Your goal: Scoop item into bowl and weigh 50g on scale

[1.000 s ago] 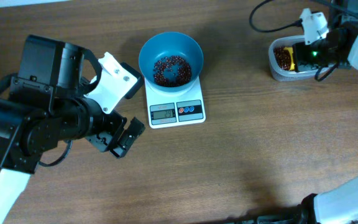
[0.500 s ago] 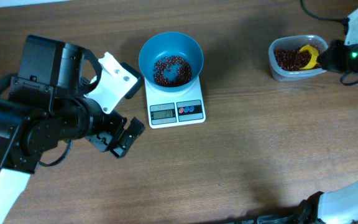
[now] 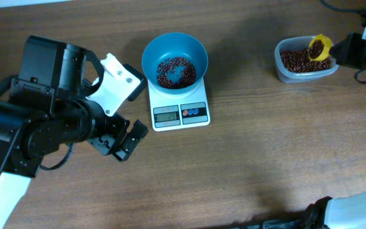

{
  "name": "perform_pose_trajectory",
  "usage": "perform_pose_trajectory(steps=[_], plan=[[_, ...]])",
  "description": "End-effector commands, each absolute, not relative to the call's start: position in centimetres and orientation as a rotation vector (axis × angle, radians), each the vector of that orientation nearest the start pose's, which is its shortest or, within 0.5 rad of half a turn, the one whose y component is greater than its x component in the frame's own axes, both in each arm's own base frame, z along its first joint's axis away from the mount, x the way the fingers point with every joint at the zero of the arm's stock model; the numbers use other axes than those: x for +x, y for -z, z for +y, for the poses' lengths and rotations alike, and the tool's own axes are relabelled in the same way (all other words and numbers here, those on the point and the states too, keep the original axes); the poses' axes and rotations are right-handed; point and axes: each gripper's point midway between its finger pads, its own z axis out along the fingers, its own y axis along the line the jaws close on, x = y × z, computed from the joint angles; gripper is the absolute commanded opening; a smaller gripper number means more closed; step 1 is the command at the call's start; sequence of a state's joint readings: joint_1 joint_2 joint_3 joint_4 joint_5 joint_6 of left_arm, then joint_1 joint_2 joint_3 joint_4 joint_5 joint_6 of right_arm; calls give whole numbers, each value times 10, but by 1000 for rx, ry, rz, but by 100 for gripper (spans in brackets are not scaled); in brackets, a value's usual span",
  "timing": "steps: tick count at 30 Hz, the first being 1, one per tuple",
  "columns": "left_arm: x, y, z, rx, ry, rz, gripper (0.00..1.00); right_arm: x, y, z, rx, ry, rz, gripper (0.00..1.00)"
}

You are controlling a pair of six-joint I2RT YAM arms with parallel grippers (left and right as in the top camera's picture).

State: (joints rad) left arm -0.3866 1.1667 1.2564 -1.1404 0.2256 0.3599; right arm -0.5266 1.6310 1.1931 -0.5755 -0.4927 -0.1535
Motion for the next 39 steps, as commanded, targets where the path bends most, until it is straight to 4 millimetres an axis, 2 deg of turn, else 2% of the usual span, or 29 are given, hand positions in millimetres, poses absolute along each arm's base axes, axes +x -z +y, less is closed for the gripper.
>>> perform_pose_trajectory(steps=[1,10,15,17,21,22,24,27,30,35,39], plan=[[239,-239,-142,1043,315,2353,99,387,-153,-133,275,-350,2403,4],[239,-239,-142,1043,315,2353,99,381,-152,-116,300,-481,2413,4],[239,-239,-142,1043,316,2353,99,377,-142,-131,314,-359,2460,4],[239,-239,-142,1043,315,2353,99,382,-162,-119,266,-435,2393,4],[239,-239,-142,1043,315,2353,99,378,-157,-129,296,-359,2424,4],[239,-239,-142,1043,315,2353,99,379,-159,-126,289,-378,2416,4],[239,-239,-142,1043,315,2353,99,384,-174,-113,232,-469,2354,4],[239,-239,-142,1043,315,2353,99,376,-155,-132,272,-321,2438,4],[239,-239,-142,1043,316,2353,99,379,-163,-116,236,-434,2400,4],[239,-239,-142,1043,316,2353,99,373,-160,-119,266,-449,2417,4],[239,-239,-142,1043,315,2353,99,375,-167,-106,232,-551,2377,4]])
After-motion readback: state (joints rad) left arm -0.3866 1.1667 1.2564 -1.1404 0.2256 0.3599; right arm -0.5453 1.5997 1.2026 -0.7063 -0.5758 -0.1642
